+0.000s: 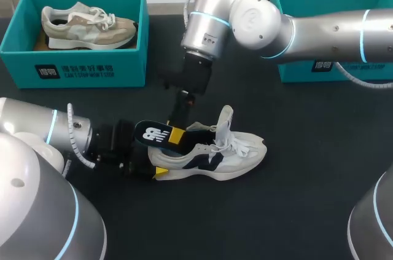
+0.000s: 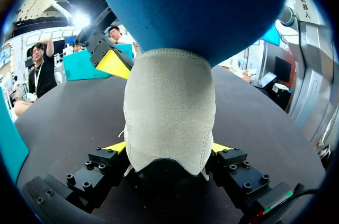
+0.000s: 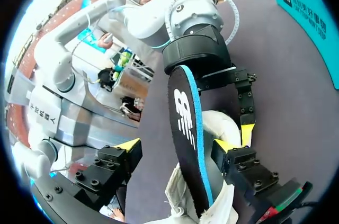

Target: Take the shoe out of the shoebox, open the shoe tongue, remove and reinsert the insole, then place the shoe into the shoebox

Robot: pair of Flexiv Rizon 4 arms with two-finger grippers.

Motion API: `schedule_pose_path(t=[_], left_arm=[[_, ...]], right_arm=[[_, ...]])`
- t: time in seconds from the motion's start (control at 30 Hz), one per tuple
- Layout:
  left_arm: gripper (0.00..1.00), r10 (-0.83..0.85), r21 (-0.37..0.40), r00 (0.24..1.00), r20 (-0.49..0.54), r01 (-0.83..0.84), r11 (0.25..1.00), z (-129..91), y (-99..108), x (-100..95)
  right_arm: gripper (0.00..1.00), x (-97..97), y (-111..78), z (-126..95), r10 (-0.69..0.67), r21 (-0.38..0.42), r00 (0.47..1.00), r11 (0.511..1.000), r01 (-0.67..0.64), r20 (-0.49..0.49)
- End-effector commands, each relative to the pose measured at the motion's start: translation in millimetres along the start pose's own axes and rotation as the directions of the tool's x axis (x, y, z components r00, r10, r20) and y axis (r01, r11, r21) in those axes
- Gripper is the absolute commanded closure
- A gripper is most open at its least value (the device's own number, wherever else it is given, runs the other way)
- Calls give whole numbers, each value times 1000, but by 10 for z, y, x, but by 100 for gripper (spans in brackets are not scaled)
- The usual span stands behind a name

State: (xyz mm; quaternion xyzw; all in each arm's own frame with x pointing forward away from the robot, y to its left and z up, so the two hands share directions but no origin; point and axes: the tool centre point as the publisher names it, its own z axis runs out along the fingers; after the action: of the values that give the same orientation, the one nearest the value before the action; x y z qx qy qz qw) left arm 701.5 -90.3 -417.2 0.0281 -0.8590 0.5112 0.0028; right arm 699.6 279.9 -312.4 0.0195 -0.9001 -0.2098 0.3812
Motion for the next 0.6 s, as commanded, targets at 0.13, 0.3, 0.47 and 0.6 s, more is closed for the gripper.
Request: schedule_pose_path(t=[0.13,0.3,0.47,0.6], left_arm=[[100,-1,-4,1000,0,1,1000,32,16,22],[100,-1,-4,1000,0,1,1000,32,16,22],[100,-1,-4,1000,0,1,1000,32,16,22],[100,-1,-4,1000,0,1,1000,32,16,22]], right_arm=[[44,-37,3,22,2,1,1000,1000,-2,-20],[55,-32,10,47,-17,-8,999,1000,17,-33],[58,-58,5,122,-36,-12,997,999,35,-71],[58,-86,6,152,-39,-8,996,999,38,-82]])
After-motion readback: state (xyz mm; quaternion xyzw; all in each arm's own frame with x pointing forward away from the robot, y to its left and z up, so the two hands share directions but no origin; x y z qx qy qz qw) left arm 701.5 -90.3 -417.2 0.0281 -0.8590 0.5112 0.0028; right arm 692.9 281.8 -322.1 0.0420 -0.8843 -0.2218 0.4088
